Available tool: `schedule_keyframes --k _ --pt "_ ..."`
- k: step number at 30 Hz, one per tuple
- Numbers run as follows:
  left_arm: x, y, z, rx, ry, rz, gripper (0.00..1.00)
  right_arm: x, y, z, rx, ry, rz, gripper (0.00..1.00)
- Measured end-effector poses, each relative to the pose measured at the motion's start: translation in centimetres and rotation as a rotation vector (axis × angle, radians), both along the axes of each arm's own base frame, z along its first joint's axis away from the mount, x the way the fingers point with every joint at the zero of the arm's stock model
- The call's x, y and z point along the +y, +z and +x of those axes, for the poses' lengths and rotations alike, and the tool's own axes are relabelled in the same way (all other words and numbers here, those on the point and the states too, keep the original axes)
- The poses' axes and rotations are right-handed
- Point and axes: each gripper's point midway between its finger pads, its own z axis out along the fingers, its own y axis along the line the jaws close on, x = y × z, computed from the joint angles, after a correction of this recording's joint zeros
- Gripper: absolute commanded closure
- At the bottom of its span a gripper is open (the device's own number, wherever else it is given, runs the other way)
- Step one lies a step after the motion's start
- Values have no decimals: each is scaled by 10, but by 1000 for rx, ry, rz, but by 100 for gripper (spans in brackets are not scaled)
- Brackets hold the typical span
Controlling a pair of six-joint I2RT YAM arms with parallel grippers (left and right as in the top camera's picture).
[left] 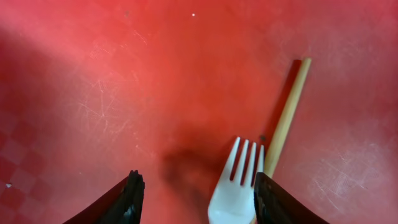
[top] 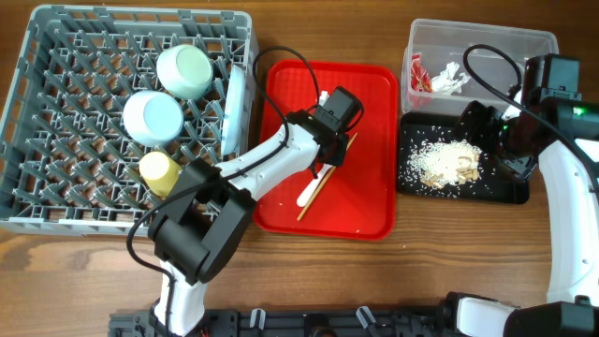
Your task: Sort waste into correct bins and load items into the dishwasher rack
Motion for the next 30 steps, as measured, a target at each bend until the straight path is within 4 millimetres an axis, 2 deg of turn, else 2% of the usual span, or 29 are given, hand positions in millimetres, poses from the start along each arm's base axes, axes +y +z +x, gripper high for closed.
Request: schedule_keyframes --k 11,24,30 --pt "-1 0 0 -1 -1 -4 45 0 0 0 0 0 0 0" --pt "5 -11 -16 65 -12 7 44 0 0 0 0 0 0 0" --pt "1 -15 -19 78 -22 -18 48 0 0 0 0 0 0 0"
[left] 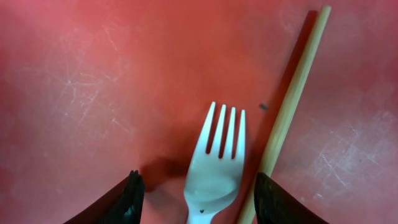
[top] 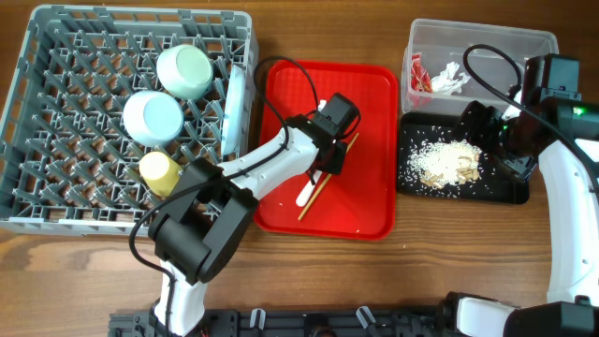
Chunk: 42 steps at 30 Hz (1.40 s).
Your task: Sort waste into correct bins and load items into the dishwasher rack
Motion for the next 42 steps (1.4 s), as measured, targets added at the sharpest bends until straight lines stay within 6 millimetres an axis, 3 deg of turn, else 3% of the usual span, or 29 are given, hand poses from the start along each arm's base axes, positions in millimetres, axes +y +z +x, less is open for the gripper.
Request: schedule_keyframes --k 6,19,24,34,39,42 --pt "1 -3 0 -5 0 -1 62 0 0 0 0 0 0 0" --pt "3 -3 1 -12 4 9 64 0 0 0 0 0 0 0" --pt "3 -3 1 -12 3 10 83 0 0 0 0 0 0 0" --pt "2 -4 2 -16 1 8 83 0 0 0 0 0 0 0" --pt "2 -4 2 -15 3 7 96 0 0 0 0 0 0 0" --pt "2 -4 2 -16 1 8 96 0 0 0 0 0 0 0"
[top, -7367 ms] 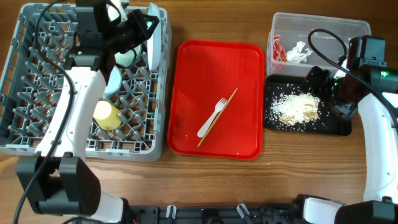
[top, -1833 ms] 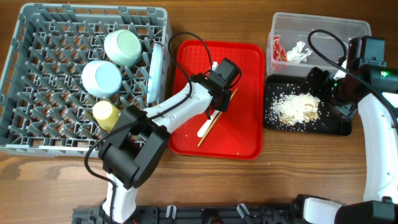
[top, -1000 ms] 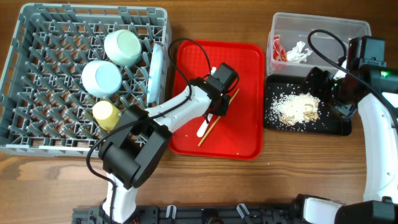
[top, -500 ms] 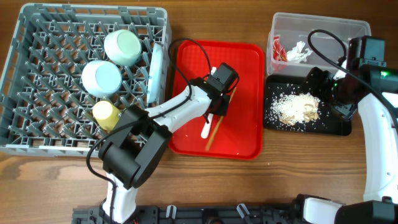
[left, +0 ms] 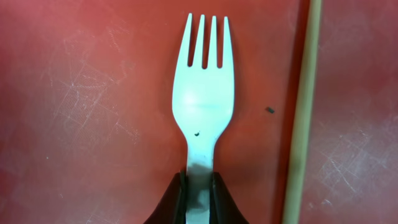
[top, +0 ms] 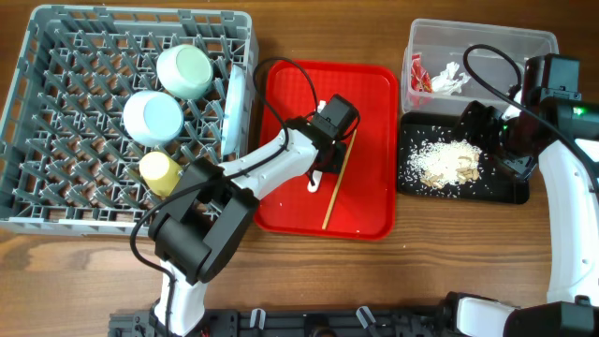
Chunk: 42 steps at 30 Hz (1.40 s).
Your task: Sort waste into correct bins and load items into the dishwasher rack
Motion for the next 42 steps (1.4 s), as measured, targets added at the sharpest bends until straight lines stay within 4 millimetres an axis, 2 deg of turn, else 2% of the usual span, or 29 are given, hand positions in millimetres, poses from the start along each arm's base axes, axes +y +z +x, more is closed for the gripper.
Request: schedule_keyframes --k 23,28,36,37,38,39,41,42 --pt "0 2 0 -3 0 -2 96 0 0 0 0 0 0 0" --pt "-2 20 4 -36 1 -27 96 0 0 0 0 0 0 0" --pt "-3 38 4 -61 1 -49 96 0 0 -1 3 0 1 0" --pt "-3 41 5 -67 1 -53 93 0 0 -1 3 0 1 0" --pt "-4 44 5 -73 1 -58 84 0 0 -1 3 0 1 0" --pt "-4 47 5 -78 1 -62 71 0 0 -1 3 0 1 0" --pt "-6 52 7 -93 -2 -74 63 0 0 -1 3 0 1 0" --pt "-7 55 9 -104 -2 -83 55 0 0 -1 3 0 1 0"
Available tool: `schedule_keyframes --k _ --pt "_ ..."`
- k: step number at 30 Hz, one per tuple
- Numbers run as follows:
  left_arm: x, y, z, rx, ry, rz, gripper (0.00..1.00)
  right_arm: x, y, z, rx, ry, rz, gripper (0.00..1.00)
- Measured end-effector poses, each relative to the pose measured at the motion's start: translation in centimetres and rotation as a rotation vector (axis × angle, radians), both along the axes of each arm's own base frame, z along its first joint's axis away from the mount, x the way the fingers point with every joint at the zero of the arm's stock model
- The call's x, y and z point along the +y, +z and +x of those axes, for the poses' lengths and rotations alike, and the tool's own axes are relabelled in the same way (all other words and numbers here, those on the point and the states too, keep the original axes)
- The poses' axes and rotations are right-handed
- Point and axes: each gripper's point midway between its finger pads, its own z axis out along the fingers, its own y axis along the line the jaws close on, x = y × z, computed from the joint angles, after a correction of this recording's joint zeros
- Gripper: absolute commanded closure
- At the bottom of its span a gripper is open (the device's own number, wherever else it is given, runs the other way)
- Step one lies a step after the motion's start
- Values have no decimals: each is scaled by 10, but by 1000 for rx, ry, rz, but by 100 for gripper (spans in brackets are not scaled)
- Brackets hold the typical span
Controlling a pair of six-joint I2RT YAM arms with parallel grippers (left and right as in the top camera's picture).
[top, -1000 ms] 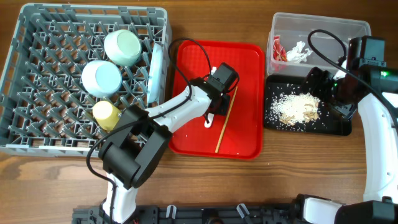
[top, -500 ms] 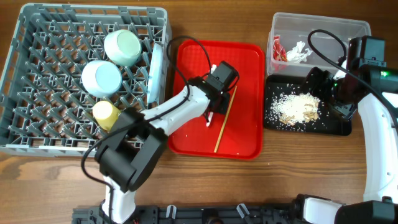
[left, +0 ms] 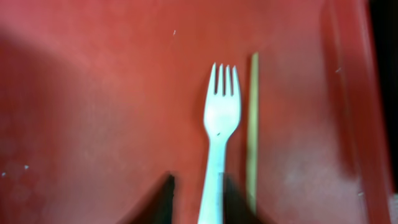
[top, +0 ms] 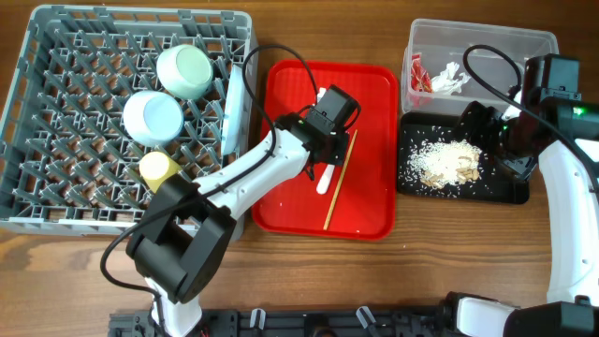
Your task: Sort waste into correct bins and load items into the dishwasher rack
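A white plastic fork (left: 222, 118) lies along the red tray (left: 93, 93), with a wooden chopstick (left: 253, 124) parallel on its right. My left gripper (left: 198, 180) hovers above the fork's handle. Its jaws stand partly apart: the left finger is clear of the handle and the right finger is against it. This view is blurred. In the overhead view the left gripper (top: 323, 136) is over the middle of the red tray (top: 281, 112), and the fork's handle (top: 325, 178) shows below it, next to the chopstick (top: 339, 183). My right gripper (top: 475, 120) hangs over the black tray (top: 459, 195).
The grey dishwasher rack (top: 94, 221) at the left holds a green cup (top: 184, 70), a blue cup (top: 153, 117), a yellow cup (top: 159, 168) and an upright plate (top: 234, 108). A clear bin (top: 477, 42) holds wrappers. The black tray holds food scraps (top: 449, 161).
The left gripper was shut on the fork's handle close to the tray. Now it is higher, its jaws are wider, and the fork looks smaller and farther off. The right arm is unmoved.
The left gripper stood open low over the tray with the fork's tines between its fingers. Then it was farther back along the fork. Then it was shut on the handle, with fork and chopstick turned straighter. Now it is higher with its jaws parted.
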Motion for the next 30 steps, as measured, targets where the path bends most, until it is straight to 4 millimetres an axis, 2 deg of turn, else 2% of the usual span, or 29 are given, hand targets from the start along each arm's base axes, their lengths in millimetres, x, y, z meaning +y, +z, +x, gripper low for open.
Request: schedule_keyframes --k 1,2,7,14,23,30 --pt "-2 2 2 -10 1 -9 47 0 0 0 0 0 0 0" --pt "-4 4 5 -23 0 -20 45 0 0 0 0 0 0 0" --pt "-17 15 20 -95 3 -84 44 0 0 -2 6 0 1 0" --pt "-24 21 28 -133 3 -116 43 0 -1 -2 8 0 1 0" --pt "-28 -9 33 -112 3 -98 50 0 -1 -2 8 0 1 0" --pt "-28 -30 32 -84 2 -78 51 0 -1 -2 7 0 1 0"
